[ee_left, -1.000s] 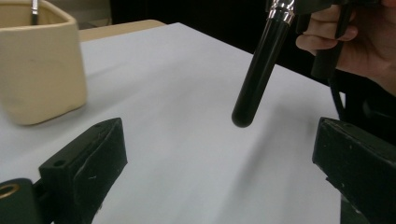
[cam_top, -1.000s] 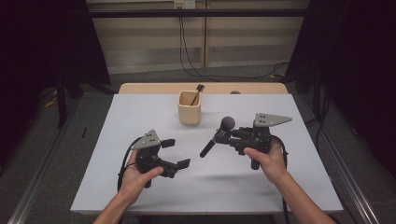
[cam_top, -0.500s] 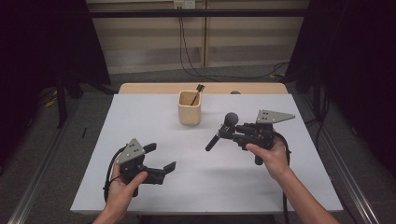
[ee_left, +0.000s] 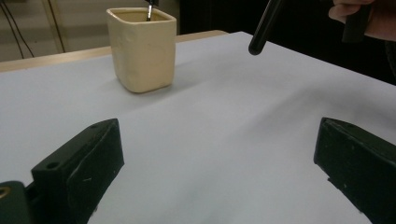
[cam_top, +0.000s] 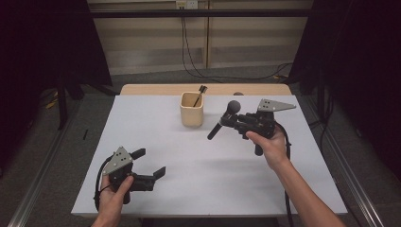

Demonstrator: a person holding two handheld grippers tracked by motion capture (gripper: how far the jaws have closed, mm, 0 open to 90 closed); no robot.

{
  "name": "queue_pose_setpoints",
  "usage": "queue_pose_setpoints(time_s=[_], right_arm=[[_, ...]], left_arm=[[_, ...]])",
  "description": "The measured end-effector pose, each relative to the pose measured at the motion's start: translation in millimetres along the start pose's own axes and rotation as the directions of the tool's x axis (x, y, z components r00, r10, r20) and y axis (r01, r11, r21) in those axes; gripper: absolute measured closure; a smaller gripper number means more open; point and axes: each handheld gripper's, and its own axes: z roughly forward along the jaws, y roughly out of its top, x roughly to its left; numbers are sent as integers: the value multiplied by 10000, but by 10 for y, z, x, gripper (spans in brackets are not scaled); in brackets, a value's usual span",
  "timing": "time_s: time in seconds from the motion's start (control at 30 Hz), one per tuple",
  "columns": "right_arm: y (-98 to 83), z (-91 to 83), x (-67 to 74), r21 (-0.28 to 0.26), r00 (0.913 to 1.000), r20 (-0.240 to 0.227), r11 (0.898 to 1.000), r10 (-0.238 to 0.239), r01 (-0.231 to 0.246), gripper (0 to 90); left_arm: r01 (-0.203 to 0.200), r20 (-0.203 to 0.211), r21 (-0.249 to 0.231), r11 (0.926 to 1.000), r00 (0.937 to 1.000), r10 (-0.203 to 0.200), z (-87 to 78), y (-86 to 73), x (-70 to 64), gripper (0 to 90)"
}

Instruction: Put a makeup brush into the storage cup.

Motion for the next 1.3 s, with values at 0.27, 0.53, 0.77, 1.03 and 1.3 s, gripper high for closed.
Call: queue_pose_setpoints(time_s=[0.27, 0.53, 0.77, 1.03, 1.3], right_arm=[[89, 117, -55, 357, 9989, 391, 9991, -258, 244, 719], [194, 216, -105, 237, 9981, 555, 9994, -255, 242, 718], [316, 297, -221, 156, 9956, 895, 9995, -281, 268, 719], [478, 407, -334, 45, 9916, 1186, 9987, -506, 504, 718], [645, 597, -396, -2, 9891, 1367, 9985, -550, 555, 718]], left_arm=[[-33, -129, -184, 9998, 9999, 30, -36, -45, 76, 15], [23, -188, -295, 9996, 9998, -28, -57, -41, 114, 16], [175, -332, -276, 9995, 9993, -184, -99, -63, 186, 16], [105, -394, -187, 9998, 9992, -113, -126, -67, 174, 16], [120, -413, -240, 9996, 9991, -129, -130, -65, 155, 17]])
